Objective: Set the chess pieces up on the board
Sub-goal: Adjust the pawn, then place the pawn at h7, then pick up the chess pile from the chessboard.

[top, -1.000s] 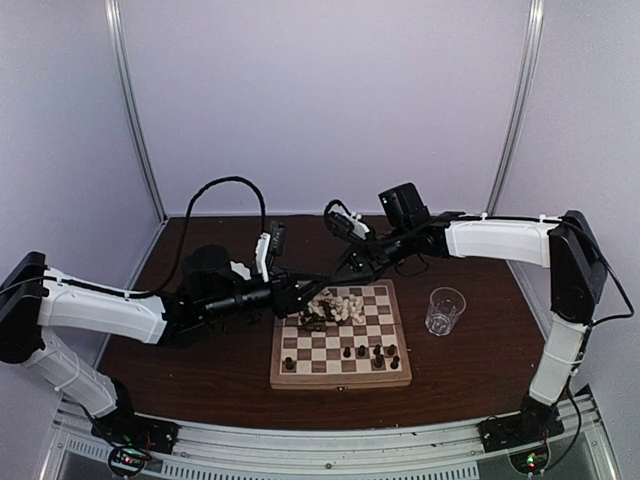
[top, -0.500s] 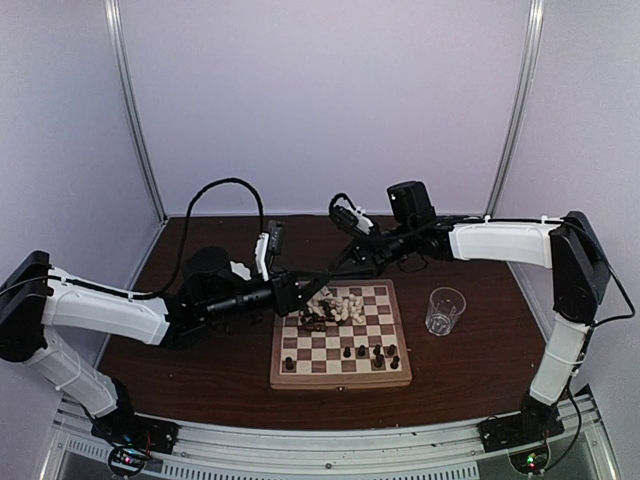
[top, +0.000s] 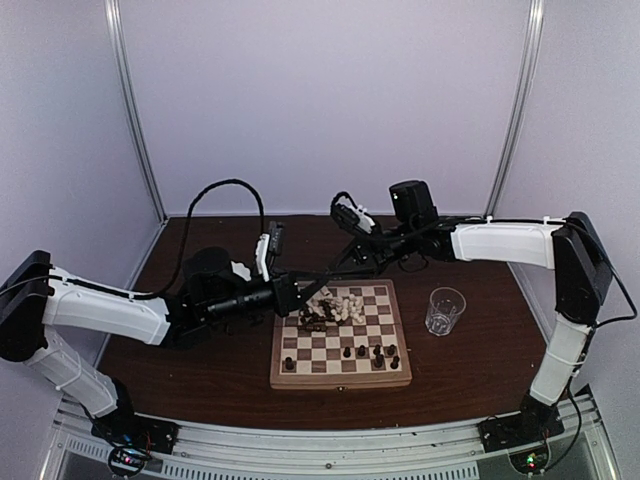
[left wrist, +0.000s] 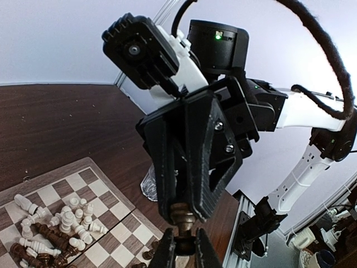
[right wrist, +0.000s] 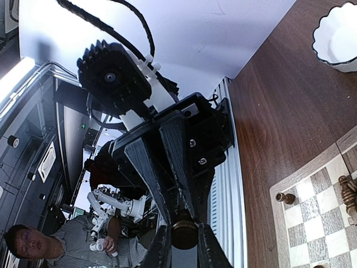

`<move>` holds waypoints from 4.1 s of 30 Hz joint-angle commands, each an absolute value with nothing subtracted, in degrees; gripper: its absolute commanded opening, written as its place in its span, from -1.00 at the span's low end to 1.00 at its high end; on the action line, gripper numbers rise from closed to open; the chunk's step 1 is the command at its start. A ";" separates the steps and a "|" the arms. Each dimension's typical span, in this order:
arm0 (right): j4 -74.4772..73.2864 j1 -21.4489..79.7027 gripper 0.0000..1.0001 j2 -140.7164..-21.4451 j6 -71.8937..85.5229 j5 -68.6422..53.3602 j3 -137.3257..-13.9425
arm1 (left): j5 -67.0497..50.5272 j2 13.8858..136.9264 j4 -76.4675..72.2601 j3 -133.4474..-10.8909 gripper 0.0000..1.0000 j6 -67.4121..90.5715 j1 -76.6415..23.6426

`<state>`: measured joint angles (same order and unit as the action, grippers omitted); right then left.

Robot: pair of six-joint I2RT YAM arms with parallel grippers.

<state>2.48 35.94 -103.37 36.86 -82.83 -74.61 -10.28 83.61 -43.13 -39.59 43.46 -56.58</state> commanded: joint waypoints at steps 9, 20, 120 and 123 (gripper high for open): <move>-8.36 30.63 -0.31 -99.31 25.88 -81.19 -75.80 | -11.21 78.49 -27.00 -45.22 -0.90 37.37 -56.20; -45.59 25.32 -0.16 -85.31 -21.56 -47.14 -74.23 | -19.69 84.23 36.96 -73.18 -0.91 22.97 -48.54; -38.35 25.40 -0.05 -74.55 -28.74 -37.09 -59.85 | -8.02 108.04 59.51 -95.94 -0.17 11.24 -52.25; -38.51 25.40 -0.05 -74.61 -28.82 -37.41 -59.85 | -12.12 103.86 44.40 -84.61 -0.27 11.91 -49.94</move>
